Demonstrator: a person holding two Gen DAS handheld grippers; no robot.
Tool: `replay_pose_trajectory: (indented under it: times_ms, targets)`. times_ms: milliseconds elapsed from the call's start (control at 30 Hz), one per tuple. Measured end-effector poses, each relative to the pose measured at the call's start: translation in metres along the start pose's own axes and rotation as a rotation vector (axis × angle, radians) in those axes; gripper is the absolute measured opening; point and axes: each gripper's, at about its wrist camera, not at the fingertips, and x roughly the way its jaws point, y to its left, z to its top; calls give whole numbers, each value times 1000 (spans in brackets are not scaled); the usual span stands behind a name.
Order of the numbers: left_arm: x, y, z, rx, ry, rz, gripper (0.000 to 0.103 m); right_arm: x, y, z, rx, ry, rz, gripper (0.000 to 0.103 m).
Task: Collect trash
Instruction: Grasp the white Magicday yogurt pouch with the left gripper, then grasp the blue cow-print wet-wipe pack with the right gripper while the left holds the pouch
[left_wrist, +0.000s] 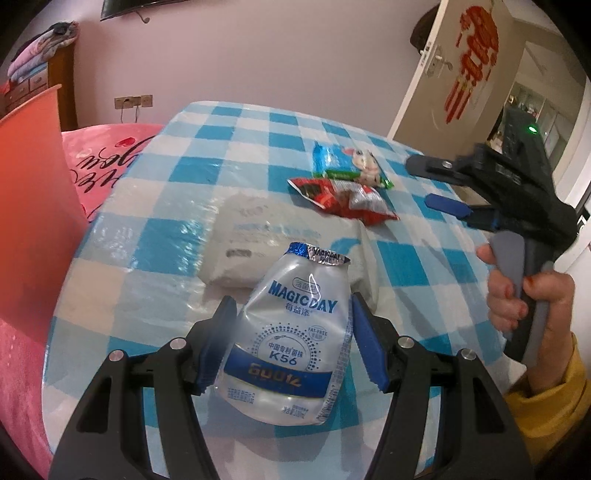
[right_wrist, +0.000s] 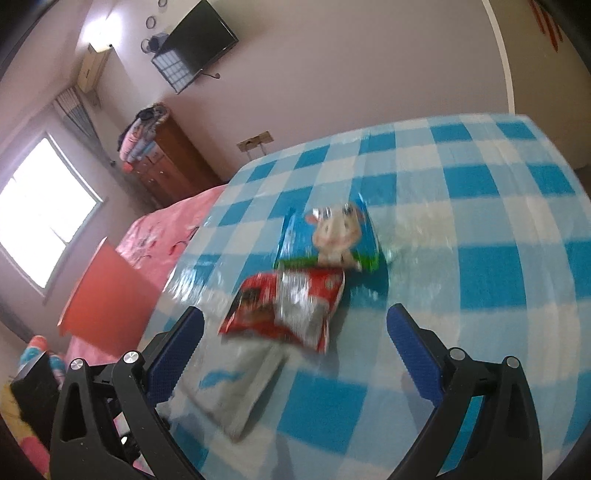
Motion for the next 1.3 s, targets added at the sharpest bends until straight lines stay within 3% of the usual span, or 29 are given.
replay_pose_trajectory:
  times_ms: [200,400,867,1067,1233,1300]
  targets:
    - [-3,18,10,-36,-22,-2,63,43,12,34,-52,9,-107,98]
    - [-6,30,22,-46,-56,-11,63,83,14,44,-84,54,-187,98]
    - [4,45,35,-66,-67,-13,63,113,25,45,-252,59,-380,98]
    - [9,49,36,-78,-59,5,63,117,8,50,-185,100,-333,96]
    - [11,51,37,-82,-56,12,63,115,16,45,-212,94,-321,78]
    - [11,50,38,-85,-56,16,63,113,18,43,-214,82,-330,75]
